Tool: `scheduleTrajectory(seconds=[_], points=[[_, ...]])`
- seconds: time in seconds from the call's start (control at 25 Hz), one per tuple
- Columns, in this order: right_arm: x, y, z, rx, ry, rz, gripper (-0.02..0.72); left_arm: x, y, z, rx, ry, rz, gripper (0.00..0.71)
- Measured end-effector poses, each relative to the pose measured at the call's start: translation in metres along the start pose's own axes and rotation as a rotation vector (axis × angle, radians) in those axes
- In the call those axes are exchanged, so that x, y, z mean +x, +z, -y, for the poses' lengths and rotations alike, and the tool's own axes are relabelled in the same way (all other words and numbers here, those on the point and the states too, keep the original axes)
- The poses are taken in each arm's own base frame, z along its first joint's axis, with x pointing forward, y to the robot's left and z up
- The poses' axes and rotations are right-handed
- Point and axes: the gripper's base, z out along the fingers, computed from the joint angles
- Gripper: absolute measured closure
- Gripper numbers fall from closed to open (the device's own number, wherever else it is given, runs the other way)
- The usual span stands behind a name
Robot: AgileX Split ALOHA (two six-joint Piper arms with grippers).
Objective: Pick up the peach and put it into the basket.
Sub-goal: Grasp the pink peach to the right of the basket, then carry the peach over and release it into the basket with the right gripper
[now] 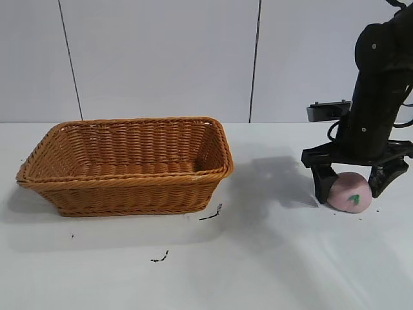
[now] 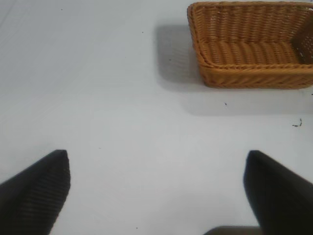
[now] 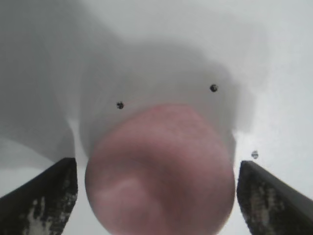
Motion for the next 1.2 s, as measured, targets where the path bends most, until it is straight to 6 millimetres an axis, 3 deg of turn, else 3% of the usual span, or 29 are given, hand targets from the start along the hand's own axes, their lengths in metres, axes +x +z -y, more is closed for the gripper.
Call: scheduleTrajectory(seconds=[0.12, 0.2, 0.32, 0.4, 0.68, 0.8, 1.04, 1.2], points=[[0.000, -0.001, 0.000, 0.004, -0.003, -0.007, 0.612, 0.000, 0.000, 0.000, 0.000, 0.000, 0.000, 0.017], [-0.001, -0.006, 0.002, 0.016, -0.013, -0.007, 0.713, 0.000, 0.000, 0.000, 0.000, 0.000, 0.000, 0.017], [-0.003, -0.019, 0.004, 0.032, -0.021, -0.007, 0.717, 0.000, 0.000, 0.000, 0.000, 0.000, 0.000, 0.017], [-0.007, -0.037, 0.005, 0.033, -0.014, 0.008, 0.717, 0.000, 0.000, 0.000, 0.000, 0.000, 0.000, 0.017], [-0.021, -0.147, 0.007, -0.006, 0.036, 0.179, 0.717, 0.000, 0.000, 0.000, 0.000, 0.000, 0.000, 0.017], [-0.028, -0.183, 0.006, -0.034, 0.051, 0.250, 0.717, 0.000, 0.000, 0.000, 0.000, 0.000, 0.000, 0.017], [-0.050, -0.223, -0.005, -0.114, 0.050, 0.369, 0.717, 0.000, 0.000, 0.000, 0.000, 0.000, 0.000, 0.017], [-0.068, -0.233, -0.041, -0.143, -0.038, 0.420, 0.717, 0.000, 0.000, 0.000, 0.000, 0.000, 0.000, 0.017]])
